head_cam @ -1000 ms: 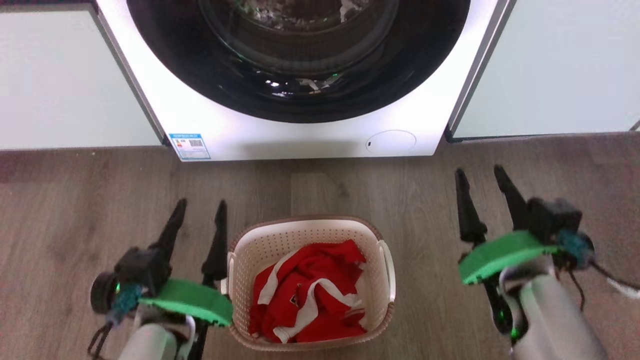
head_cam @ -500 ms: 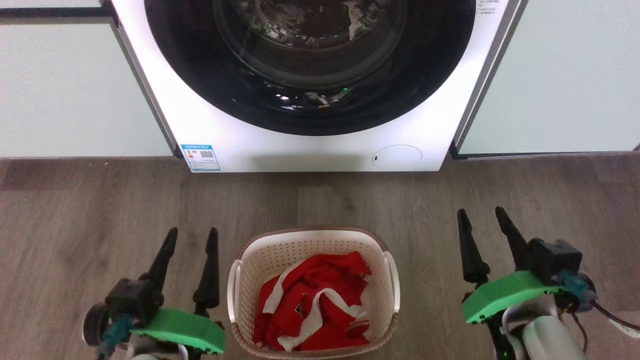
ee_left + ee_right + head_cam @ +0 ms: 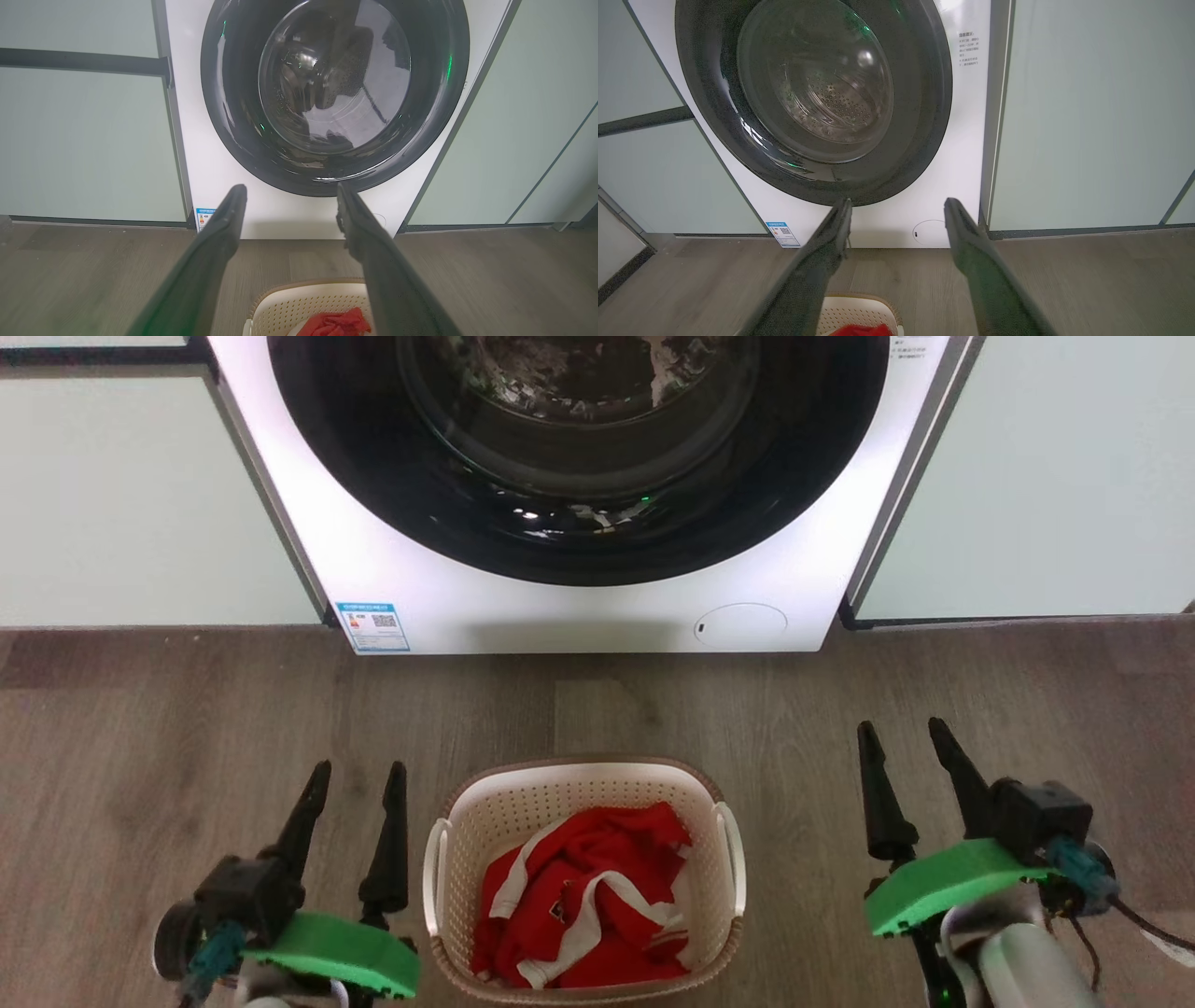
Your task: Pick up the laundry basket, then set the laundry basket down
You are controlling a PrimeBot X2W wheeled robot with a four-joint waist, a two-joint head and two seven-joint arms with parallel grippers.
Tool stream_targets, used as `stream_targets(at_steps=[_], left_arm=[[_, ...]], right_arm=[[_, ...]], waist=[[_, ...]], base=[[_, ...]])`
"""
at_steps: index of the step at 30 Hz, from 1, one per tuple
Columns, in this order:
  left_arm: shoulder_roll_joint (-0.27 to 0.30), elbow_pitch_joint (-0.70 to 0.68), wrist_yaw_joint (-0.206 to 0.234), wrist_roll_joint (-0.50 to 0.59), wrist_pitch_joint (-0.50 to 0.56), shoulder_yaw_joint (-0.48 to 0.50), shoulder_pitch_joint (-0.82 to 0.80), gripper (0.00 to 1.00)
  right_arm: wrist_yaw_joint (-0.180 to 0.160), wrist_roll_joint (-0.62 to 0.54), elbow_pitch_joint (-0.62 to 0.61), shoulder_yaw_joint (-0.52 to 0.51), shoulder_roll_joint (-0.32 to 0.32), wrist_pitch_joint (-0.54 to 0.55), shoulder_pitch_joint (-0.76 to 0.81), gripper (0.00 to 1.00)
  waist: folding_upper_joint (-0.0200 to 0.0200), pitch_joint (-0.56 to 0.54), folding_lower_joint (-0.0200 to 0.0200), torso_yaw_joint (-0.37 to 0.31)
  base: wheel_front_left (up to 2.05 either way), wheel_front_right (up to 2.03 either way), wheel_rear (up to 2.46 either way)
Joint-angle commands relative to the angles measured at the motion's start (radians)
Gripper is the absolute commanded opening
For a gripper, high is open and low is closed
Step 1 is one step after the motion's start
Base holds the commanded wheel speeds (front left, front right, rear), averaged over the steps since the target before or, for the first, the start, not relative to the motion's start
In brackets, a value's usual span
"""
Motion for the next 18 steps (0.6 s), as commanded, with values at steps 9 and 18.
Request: stream_targets(at_steps=[9,18], left_arm=[[0.0,0.048,0.002,-0.021,0.001,-0.011,0.007,0.0],[0.005,0.055,-0.001,-0.127,0.021,0.001,-0.006,0.0]], right_arm=[[0.0,0.008,0.047,0.003,0.0,0.002,0.009,0.0],[0.0,0.11,0.045,-0.007,-0.006,0.021,0.006,0.0]], waist=[[-0.0001,0.009,0.0001,-0.008],[-0.0001,0.006,0.0001,-0.009]], base=[[0.0,0.0,0.0],[0.0,0.0,0.0]])
